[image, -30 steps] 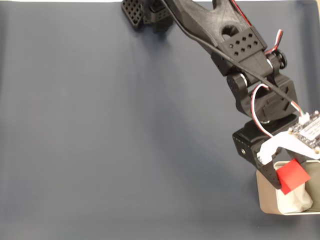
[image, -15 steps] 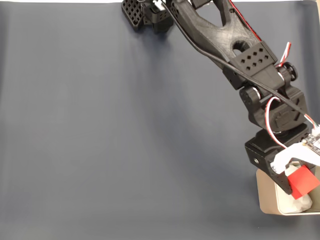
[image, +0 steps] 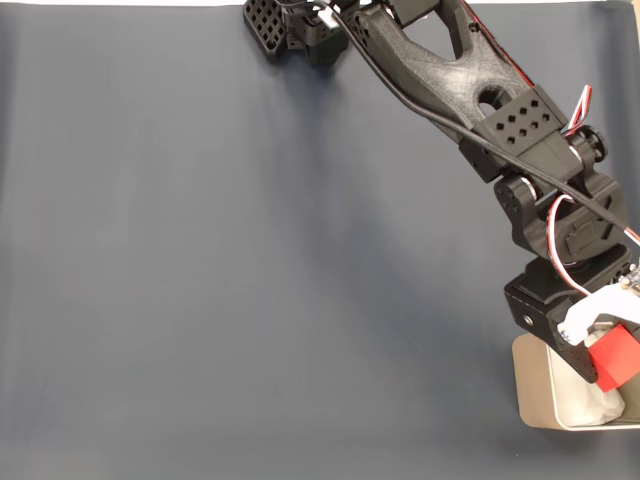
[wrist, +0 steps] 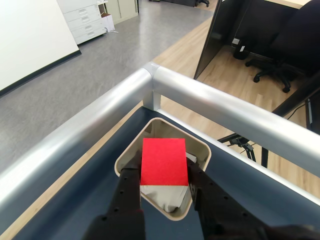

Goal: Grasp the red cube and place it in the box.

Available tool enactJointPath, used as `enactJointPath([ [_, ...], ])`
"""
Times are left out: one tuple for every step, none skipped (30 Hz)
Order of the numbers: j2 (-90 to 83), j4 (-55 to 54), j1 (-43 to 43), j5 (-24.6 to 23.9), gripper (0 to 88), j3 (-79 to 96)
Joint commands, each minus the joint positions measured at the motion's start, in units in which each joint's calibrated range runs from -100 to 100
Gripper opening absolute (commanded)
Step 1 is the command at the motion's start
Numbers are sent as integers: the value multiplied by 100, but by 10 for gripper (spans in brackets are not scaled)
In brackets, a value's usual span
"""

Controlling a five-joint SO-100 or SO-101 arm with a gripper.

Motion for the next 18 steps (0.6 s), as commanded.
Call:
enactJointPath([
  [-54,29,-4,-15,62,-382],
  [-45,29,3,-15,62,-391],
  [-28,29,10,-20,62,-401],
  [-19,29,10,-24,62,-410],
  [-2,29,24,-24,62,-410],
  [7,29,31,-24,62,-410],
  [7,29,38,-29,62,-410],
  [15,29,53,-29,62,-410],
  [24,29,60,-29,62,-410],
  [24,29,74,-29,62,-410],
  [24,29,81,-29,62,-410],
  [33,20,88,-29,62,-410],
  [33,12,95,-24,62,-419],
  [41,4,102,-24,62,-437],
  [50,12,102,-24,62,-446],
  [50,20,109,-24,62,-455],
  [59,20,109,-29,62,-455],
  [59,20,116,-29,62,-455],
])
